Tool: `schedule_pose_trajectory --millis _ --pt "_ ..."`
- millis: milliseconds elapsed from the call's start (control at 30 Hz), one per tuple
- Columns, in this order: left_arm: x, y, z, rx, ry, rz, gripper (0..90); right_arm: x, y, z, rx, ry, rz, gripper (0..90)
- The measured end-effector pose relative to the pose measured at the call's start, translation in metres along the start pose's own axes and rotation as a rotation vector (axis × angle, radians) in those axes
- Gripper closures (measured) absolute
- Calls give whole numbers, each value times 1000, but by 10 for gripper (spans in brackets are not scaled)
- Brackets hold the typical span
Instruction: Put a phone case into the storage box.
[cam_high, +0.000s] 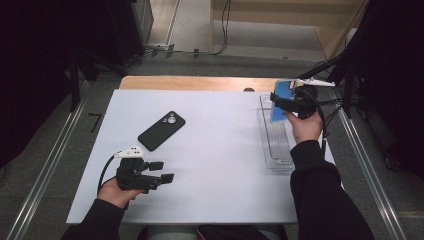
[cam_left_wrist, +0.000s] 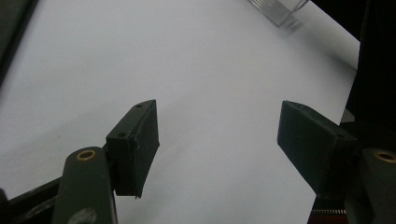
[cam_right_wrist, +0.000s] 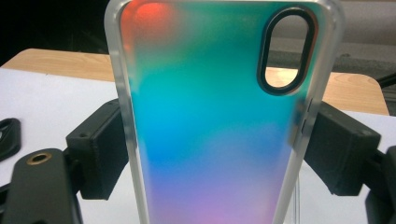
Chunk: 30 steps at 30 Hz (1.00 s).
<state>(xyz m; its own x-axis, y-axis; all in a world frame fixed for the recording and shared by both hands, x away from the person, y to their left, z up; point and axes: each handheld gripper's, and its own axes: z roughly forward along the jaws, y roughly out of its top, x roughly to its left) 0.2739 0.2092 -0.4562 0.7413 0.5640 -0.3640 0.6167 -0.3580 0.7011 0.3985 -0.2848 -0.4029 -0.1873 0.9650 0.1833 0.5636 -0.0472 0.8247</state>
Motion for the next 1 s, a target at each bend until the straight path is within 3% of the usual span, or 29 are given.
schedule_pose_trajectory --millis 733,1000 --pt "0 0 0 -4 -5 6 296 -9 2 66 58 -80 51 139" --pt "0 0 0 -8 -10 5 296 -14 4 79 60 -105 63 136"
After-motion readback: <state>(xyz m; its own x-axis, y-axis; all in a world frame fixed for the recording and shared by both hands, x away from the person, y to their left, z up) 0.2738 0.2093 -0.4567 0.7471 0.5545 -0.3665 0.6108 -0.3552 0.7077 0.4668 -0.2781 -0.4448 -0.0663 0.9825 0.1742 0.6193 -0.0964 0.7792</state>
